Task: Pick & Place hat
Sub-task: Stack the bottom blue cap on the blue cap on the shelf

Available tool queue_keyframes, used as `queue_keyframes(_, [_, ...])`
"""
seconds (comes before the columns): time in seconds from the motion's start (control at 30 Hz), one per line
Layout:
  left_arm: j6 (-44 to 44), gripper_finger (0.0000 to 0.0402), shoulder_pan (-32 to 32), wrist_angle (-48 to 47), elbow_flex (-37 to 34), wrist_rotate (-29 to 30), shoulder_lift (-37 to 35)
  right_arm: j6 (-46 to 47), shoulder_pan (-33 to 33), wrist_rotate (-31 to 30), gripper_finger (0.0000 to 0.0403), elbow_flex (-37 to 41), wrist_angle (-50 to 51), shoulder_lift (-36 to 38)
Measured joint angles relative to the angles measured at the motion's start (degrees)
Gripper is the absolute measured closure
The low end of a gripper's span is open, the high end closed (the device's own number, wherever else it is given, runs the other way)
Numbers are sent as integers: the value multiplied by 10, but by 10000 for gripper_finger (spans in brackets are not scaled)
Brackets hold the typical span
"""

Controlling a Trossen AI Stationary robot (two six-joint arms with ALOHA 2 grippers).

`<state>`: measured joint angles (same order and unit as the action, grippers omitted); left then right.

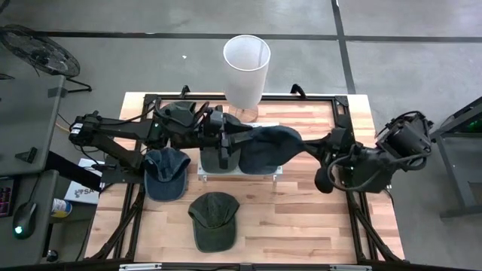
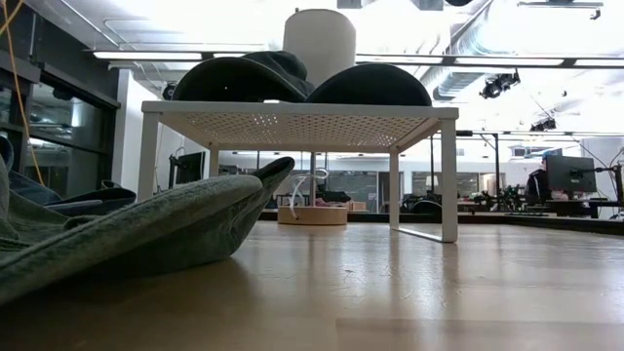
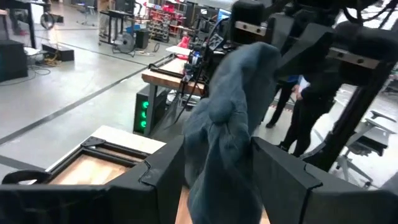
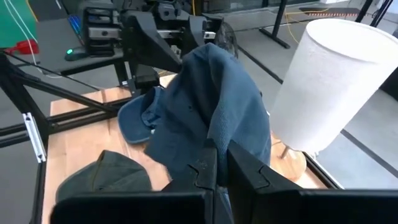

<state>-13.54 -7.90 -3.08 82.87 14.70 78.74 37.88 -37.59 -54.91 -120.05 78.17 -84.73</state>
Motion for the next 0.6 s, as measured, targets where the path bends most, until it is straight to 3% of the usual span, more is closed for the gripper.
queue_keyframes(0.47, [-1, 225, 0, 1, 0, -78, 0, -54, 54, 61, 395, 0, -45, 0])
queue_keyframes(0.6, [-1, 225, 0, 1, 0, -65, 0, -78, 54, 93, 395, 0, -78, 0])
